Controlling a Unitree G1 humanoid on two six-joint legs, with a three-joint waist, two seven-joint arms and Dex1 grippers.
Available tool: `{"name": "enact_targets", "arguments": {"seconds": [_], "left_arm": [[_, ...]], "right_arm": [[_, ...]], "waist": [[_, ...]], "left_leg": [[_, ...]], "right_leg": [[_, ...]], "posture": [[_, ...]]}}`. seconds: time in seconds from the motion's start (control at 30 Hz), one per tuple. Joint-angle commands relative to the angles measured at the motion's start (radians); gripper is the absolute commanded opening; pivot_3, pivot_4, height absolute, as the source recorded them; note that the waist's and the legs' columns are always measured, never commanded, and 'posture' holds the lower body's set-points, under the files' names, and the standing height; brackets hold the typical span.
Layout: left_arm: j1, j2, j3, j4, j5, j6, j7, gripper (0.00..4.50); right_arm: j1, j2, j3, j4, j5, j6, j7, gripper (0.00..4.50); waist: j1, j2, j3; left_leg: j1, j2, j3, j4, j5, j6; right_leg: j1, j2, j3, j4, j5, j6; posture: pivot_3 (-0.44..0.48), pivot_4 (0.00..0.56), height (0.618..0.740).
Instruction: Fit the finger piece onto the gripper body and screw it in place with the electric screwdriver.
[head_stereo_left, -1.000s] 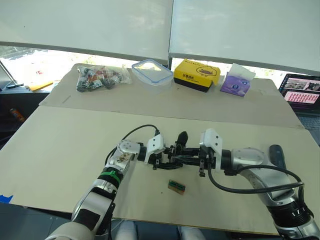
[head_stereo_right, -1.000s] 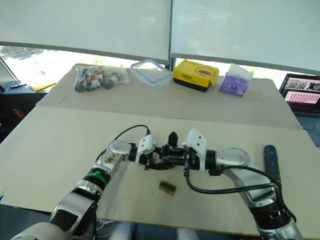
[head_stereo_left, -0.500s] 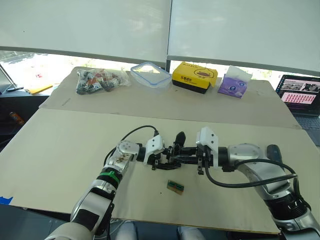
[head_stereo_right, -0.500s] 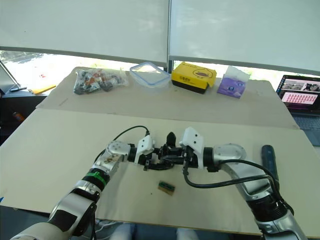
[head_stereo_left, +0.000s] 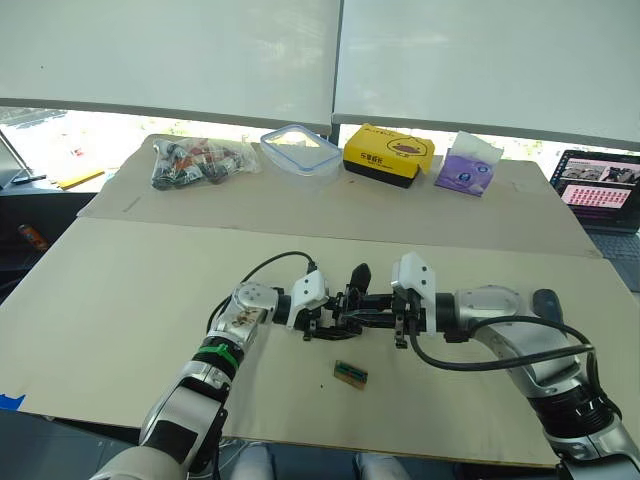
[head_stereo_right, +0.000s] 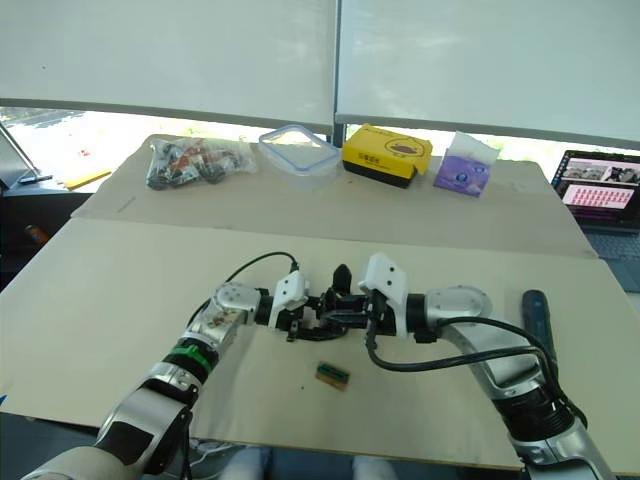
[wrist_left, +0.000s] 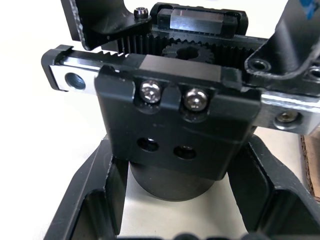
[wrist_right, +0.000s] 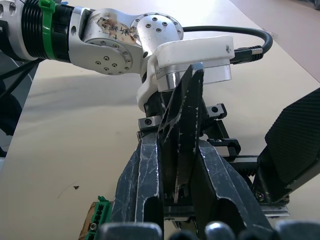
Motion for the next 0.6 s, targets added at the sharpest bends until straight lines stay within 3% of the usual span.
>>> {"name": "enact_targets", "arguments": {"seconds": [0.03, 0.3, 0.33, 0.53, 0.6], "left_arm": [[0.019, 0.014, -0.013, -0.010, 0.011, 0.012, -0.018, 2.32], [0.026, 0.023, -0.005, -0.008, 0.005, 0.018, -0.011, 2.32], [0.029, 0.024, -0.004, -0.010, 0.005, 0.019, -0.010, 2.32], [0.045, 0.015, 0.012, -0.031, -0.017, 0.059, 0.000, 2.32], [0.052, 0.012, 0.015, -0.047, -0.022, 0.072, 0.005, 3.40]], "right_arm": [[0.014, -0.016, -0.016, 0.025, -0.001, 0.033, 0.010, 1.41], [0.018, 0.006, -0.073, -0.017, 0.029, -0.086, 0.068, 4.26], [0.027, 0.009, -0.080, -0.019, 0.031, -0.100, 0.072, 4.46], [0.093, 0.012, -0.158, -0.033, 0.061, -0.194, 0.093, 4.46], [0.128, -0.002, -0.196, -0.048, 0.080, -0.210, 0.110, 4.50]], "waist": [[0.001, 0.000, 0.000], [-0.001, 0.000, 0.001], [0.000, 0.000, 0.001], [-0.003, 0.000, 0.001], [-0.003, 0.000, 0.001]], "left_leg": [[0.000, 0.000, 0.000, 0.000, 0.000, 0.000], [-0.002, 0.000, 0.000, -0.001, 0.000, 0.000], [-0.002, 0.000, 0.000, -0.001, 0.000, 0.000], [-0.002, 0.000, 0.000, -0.001, 0.000, 0.000], [-0.002, 0.000, 0.000, -0.001, 0.000, 0.000]], "right_leg": [[0.000, 0.000, 0.000, 0.000, 0.000, 0.000], [-0.002, 0.000, 0.000, 0.000, 0.000, 0.000], [-0.002, 0.000, 0.000, 0.000, 0.000, 0.000], [-0.002, 0.000, 0.000, 0.000, 0.000, 0.000], [-0.002, 0.000, 0.000, 0.000, 0.000, 0.000]], "posture": [[0.000, 0.150, 0.740], [0.000, 0.150, 0.740], [0.000, 0.150, 0.740], [0.000, 0.150, 0.740], [0.000, 0.150, 0.740]]}}
